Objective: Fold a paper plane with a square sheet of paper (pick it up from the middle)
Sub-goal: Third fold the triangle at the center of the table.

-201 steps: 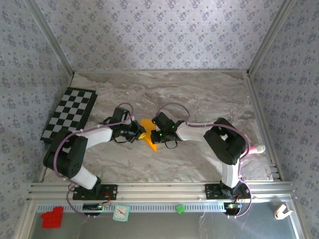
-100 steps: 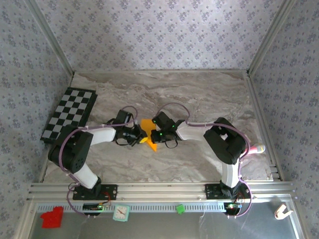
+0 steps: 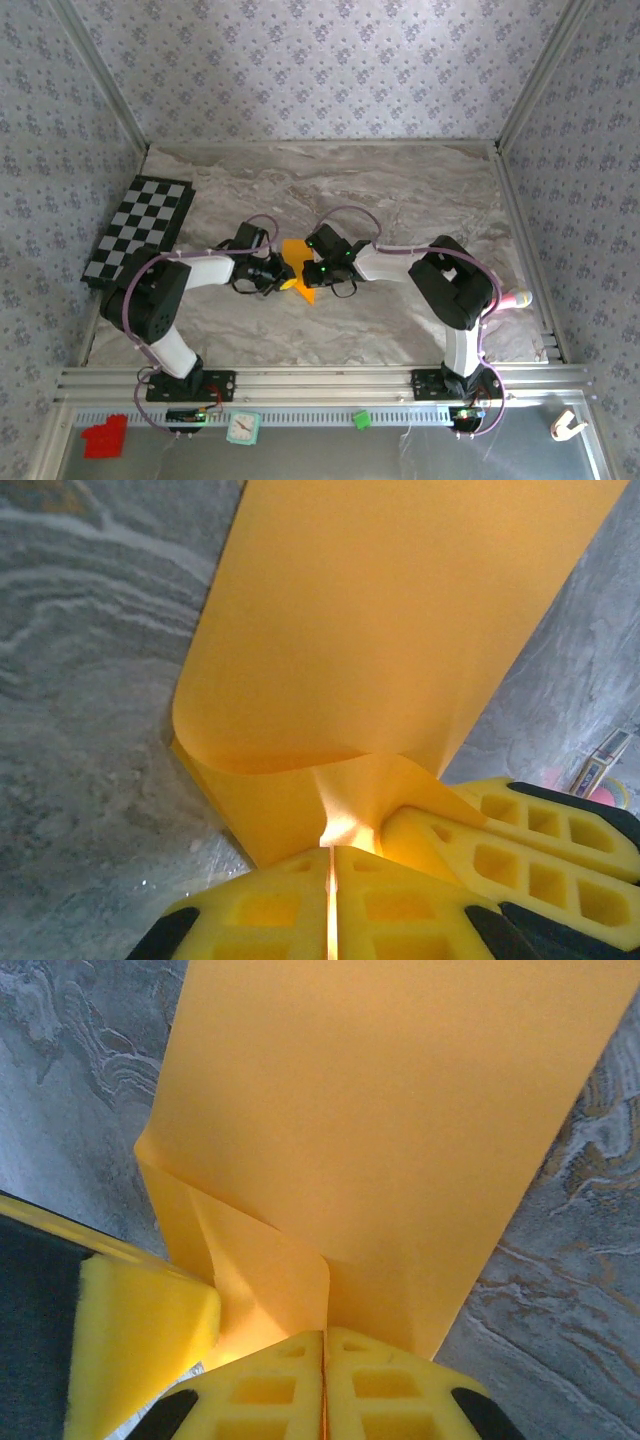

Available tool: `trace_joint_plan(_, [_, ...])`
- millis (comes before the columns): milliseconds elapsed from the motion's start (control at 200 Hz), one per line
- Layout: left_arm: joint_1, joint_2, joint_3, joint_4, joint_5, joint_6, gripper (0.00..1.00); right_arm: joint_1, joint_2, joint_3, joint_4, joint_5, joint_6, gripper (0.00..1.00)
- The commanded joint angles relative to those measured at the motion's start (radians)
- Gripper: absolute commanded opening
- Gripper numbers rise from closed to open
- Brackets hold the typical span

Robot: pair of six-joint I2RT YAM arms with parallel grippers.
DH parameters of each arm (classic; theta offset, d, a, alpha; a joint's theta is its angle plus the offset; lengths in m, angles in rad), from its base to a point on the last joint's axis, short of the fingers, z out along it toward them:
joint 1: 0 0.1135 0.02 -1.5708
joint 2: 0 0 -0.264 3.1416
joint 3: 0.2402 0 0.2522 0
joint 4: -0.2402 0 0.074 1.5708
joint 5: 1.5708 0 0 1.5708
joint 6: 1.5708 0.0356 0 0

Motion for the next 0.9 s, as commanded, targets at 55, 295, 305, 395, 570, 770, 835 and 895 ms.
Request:
trace_joint_plan(55, [-0.005,0.012,0.000,-0.015,-0.002,0.024,0.11,-0.005,0.035,0.005,-0.074,0.003,0.009,0.08])
trace_joint_plan(295, [0.001,-0.025,0.042,-0.060,-0.014,0.039,0.12,-0.011,0.008,0.009,-0.074,-0.007,-0.005,0.08])
trace_joint_plan(305, [0.002,-0.028,0.045,-0.064,-0.016,0.041,0.12,-0.012,0.006,0.008,-0.073,-0.008,-0.007,0.08])
trace_joint_plan(395, [0.022,-0.039,0.081,-0.103,-0.038,0.072,0.12,-0.014,-0.010,0.012,-0.070,-0.019,-0.013,0.08])
trace_joint_plan(570, [0.070,0.027,0.200,-0.227,-0.075,0.152,0.13,-0.017,-0.010,0.018,-0.064,-0.041,-0.020,0.08])
trace_joint_plan(770, [0.078,0.159,0.362,-0.383,-0.121,0.241,0.12,-0.018,-0.003,0.019,-0.064,-0.053,-0.015,0.08])
trace_joint_plan(835, [0.078,0.190,0.393,-0.404,-0.124,0.256,0.12,-0.019,-0.006,0.020,-0.064,-0.053,-0.016,0.08])
trace_joint_plan(895, [0.078,0.213,0.422,-0.434,-0.130,0.275,0.12,-0.018,-0.009,0.020,-0.062,-0.053,-0.014,0.08])
